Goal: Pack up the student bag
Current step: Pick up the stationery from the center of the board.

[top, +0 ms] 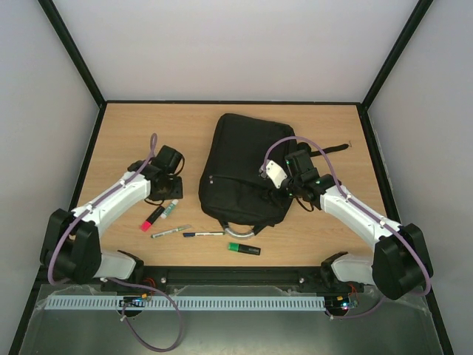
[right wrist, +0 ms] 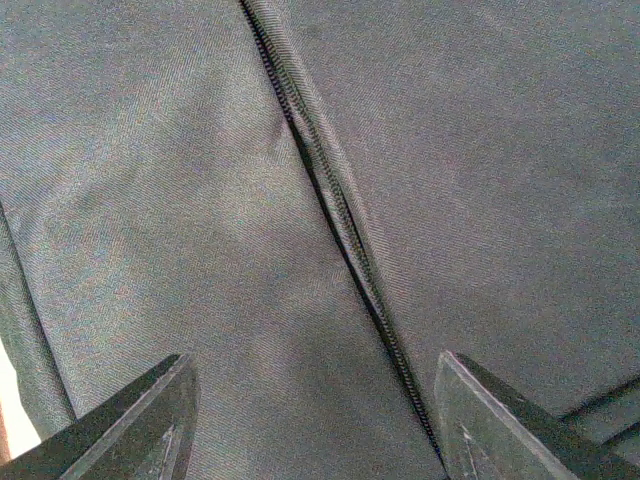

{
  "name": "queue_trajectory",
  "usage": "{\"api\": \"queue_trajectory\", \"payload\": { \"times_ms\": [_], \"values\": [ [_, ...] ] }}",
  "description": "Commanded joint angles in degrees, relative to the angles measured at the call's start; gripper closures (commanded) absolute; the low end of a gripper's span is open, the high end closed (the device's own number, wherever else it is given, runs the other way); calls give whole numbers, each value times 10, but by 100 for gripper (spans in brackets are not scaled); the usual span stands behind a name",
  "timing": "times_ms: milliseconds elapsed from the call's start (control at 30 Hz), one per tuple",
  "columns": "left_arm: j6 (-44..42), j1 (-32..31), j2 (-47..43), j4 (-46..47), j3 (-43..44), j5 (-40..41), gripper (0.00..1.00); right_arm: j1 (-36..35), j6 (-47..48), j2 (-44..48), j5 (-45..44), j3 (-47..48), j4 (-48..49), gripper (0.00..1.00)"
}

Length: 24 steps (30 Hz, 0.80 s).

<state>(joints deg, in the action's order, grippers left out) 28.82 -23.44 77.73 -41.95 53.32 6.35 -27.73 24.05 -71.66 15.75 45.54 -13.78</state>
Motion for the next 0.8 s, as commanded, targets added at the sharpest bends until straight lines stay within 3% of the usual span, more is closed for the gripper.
{"api": "queue_trajectory", "payload": {
  "times_ms": [0,67,333,767],
  "values": [
    [26,3,24,-8,-28,5,42,2,5,9,3,-7,-4,35],
    [33,3,23,8,-44,10,39,3,3,7,-8,-5,-2,35],
    [37,3,32,40,-87,-11,47,3,4,1,-1,-3,-4,35],
    [33,-10,41,54,-100,-17,50,6,6,9,-7,-5,-5,35]
  ]
}}
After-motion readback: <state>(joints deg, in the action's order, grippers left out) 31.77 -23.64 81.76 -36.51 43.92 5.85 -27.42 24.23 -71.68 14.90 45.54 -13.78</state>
